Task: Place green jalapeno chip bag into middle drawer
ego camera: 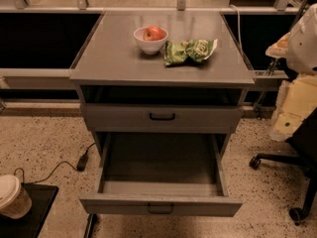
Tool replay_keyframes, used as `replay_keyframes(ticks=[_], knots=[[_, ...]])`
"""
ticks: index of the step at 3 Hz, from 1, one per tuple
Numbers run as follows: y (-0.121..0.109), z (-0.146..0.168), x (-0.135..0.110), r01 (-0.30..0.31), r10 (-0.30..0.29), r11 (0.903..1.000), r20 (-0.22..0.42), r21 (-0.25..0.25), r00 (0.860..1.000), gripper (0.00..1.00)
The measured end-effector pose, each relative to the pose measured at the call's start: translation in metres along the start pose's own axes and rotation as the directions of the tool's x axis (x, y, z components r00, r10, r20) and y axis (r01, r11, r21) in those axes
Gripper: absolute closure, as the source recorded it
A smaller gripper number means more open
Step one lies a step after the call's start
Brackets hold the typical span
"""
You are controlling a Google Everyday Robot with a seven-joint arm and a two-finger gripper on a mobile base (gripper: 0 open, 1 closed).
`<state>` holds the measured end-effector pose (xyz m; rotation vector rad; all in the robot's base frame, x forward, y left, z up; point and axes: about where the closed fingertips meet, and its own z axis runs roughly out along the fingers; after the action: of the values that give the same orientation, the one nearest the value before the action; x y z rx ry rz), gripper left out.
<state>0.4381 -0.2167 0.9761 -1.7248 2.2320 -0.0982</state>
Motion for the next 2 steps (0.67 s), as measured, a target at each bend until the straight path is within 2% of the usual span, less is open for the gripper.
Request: replay_keyframes(ticks=[1,2], knots=[[0.0,0.0,0.0,0.0,0.0,1.0,0.0,0.0,1.0,0.0],[-0.023,0.004,-0.006,0.029,-0.029,0.9996,0.025,0.002,0.999,0.0]])
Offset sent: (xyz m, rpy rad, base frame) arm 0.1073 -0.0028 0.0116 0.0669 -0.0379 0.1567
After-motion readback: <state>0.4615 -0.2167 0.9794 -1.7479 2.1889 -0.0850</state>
